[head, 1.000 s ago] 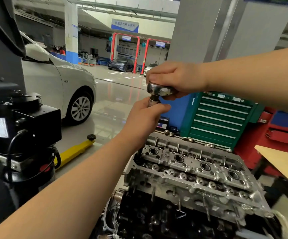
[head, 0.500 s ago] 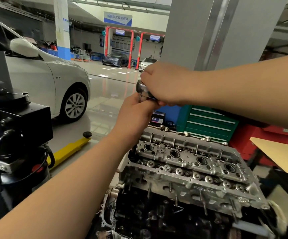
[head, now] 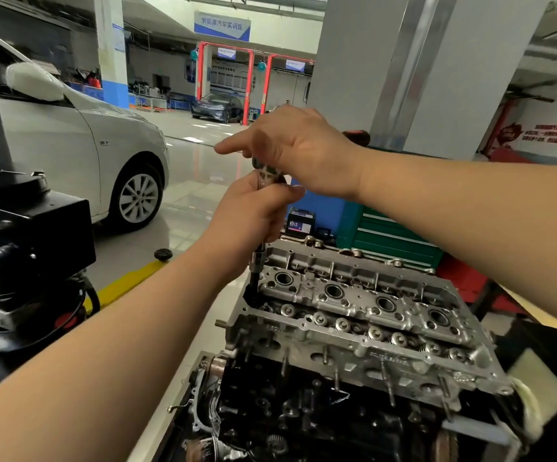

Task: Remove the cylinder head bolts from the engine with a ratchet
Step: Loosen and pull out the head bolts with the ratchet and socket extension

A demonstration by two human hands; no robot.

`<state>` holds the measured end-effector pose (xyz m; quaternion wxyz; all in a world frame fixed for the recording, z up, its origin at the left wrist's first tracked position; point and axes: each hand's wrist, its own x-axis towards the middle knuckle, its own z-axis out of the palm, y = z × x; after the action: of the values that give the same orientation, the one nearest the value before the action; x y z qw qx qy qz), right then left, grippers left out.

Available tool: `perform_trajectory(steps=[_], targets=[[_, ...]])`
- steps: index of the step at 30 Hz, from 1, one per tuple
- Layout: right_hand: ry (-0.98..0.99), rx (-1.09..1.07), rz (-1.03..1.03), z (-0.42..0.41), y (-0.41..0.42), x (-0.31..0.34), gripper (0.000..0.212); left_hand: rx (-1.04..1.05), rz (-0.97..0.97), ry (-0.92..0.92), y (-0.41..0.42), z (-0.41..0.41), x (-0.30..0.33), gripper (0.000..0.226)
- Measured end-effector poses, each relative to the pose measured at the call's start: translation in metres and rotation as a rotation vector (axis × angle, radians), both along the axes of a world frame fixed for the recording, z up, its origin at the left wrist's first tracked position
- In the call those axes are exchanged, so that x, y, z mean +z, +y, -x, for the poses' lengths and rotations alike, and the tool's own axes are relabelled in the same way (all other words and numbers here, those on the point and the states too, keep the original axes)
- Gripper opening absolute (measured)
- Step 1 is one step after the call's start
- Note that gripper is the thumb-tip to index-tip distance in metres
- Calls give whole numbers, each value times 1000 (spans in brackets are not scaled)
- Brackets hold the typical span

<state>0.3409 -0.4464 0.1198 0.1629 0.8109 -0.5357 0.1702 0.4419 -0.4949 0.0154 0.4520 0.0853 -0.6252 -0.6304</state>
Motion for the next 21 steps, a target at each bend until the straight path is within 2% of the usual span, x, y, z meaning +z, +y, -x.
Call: perform_trajectory(steps=[1, 2, 4, 5, 7, 8, 10, 12, 14, 16, 18, 21], targets=[[-145, -25, -40, 1, 0, 0, 82, -11, -6, -24, -1, -2, 2, 17], [-324, -34, -70, 5, -1, -1, 79, -1, 2, -66, 0, -5, 6, 17], [-619, -30, -36, 14, 0, -2, 67, 168, 81, -143, 0, -12, 15, 40], [-706, -22, 16, 16, 0, -3, 61, 303, 158, -131, 1, -14, 24, 43], [-833, 9, 130, 18, -2, -3, 50, 529, 396, -113, 7, -16, 48, 41], [-889, 22, 176, 20, -5, -4, 44, 610, 548, -173, 9, -14, 62, 39], [-942, -7, 266, 31, -10, -4, 37, 722, 832, -431, 13, -4, 88, 37], [-849, -117, 320, 49, -12, -9, 46, 776, 1038, -737, 12, 11, 110, 30], [-601, -304, 285, 66, -10, -17, 56, 756, 1201, -1058, 12, 29, 119, 28], [-350, -408, 255, 82, -6, -28, 47, 722, 1260, -1299, 11, 45, 116, 31], [-242, -370, 259, 90, 0, -31, 48, 810, 1305, -1312, 6, 53, 107, 24], [-124, -492, 235, 81, 11, -23, 49, 876, 1365, -1122, -4, 49, 100, 12]])
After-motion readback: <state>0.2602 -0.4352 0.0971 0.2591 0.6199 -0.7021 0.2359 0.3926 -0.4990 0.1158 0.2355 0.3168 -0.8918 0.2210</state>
